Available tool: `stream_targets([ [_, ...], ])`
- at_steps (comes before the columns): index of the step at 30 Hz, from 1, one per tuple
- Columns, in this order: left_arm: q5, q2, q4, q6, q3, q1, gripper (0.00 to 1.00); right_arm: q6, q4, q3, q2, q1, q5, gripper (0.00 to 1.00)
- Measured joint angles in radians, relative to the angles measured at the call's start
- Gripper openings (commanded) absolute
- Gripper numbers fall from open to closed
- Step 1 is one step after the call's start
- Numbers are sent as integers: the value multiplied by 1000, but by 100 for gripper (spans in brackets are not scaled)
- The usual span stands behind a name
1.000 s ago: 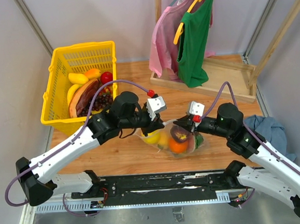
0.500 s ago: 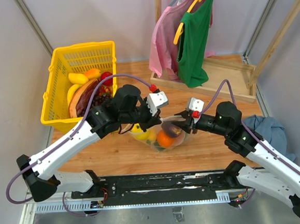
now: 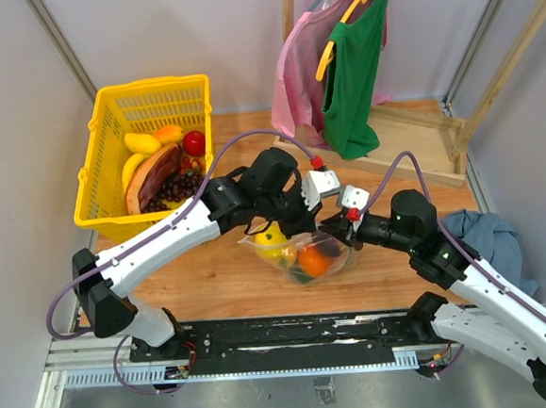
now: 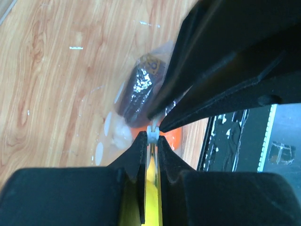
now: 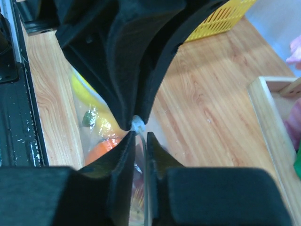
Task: Place the food in the zip-top bag and seal the zipper
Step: Zip the zipper food storage bag at the center of the board.
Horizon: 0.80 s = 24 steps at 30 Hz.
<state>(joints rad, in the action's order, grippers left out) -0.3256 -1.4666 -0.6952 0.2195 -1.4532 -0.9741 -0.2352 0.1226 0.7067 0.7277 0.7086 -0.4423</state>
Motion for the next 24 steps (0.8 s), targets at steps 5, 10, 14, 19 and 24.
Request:
stream_targets([
  [5,-12,-45,9,-15,-38,-6,11,27,26,-48,-72,-2,68,1],
  [10,-24,-34,68,-38,-20,-17,33,51,25,-77,-138,-2,119,1],
  [14,10,35,95,-77,41,-18,47,56,52,-89,-145,-2,164,1],
  [19,134,190,97,-134,143,-17,55,56,64,-103,-169,-2,185,1],
  [24,224,298,92,-183,210,5,56,56,62,-110,-194,-2,185,1],
])
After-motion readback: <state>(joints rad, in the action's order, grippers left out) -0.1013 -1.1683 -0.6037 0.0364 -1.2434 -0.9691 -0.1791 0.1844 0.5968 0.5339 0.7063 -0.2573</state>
